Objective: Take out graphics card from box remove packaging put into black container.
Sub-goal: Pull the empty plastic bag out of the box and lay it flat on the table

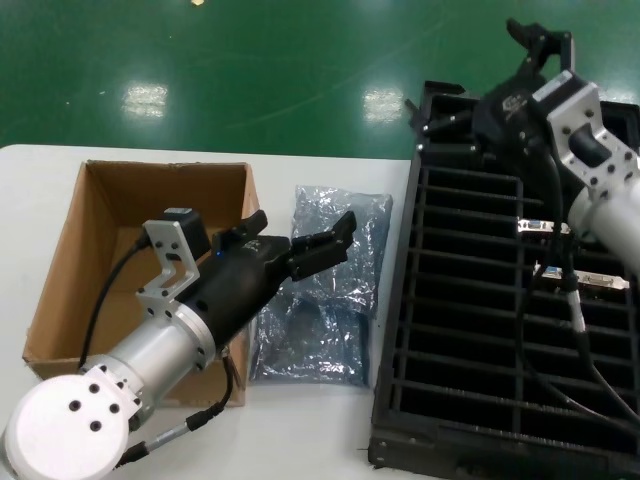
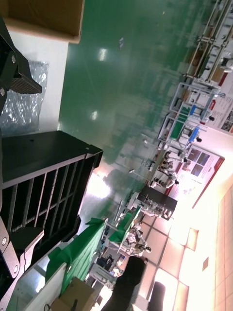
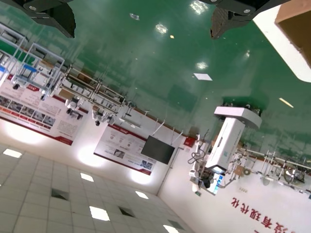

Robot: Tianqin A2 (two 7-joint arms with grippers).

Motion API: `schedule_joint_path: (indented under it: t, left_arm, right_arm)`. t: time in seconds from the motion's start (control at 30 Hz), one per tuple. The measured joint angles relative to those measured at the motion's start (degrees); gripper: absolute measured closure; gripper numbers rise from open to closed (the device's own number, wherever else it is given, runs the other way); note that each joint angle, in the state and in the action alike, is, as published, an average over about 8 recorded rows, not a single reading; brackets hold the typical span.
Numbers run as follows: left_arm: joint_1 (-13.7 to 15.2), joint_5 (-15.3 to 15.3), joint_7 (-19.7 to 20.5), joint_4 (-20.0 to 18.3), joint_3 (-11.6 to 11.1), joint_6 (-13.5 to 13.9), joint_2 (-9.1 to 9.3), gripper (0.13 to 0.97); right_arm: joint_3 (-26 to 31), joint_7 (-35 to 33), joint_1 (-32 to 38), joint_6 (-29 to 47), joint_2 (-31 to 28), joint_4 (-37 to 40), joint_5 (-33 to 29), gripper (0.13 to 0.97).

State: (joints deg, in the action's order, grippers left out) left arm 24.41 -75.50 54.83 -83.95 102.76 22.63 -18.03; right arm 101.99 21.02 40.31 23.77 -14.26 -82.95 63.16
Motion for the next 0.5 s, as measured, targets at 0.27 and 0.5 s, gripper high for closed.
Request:
schedule_joint_path:
  t: [0.27, 0.5]
  left_arm:
    - [-2.63, -2.96, -5.85, -0.82, -1.2, -2.4, 0.09, 0.132]
    - [-5.08, -5.75, -11.41, -1.6, -2.31, -4.7, 0.17, 0.132]
  right_arm:
    - [-1.11, -2.24, -4.35, -2.53, -0.32, -0.94, 4.26, 0.13]
    - [-2.15, -4.36, -8.39, -4.92, -0.61, -1.82, 8.31, 0.129]
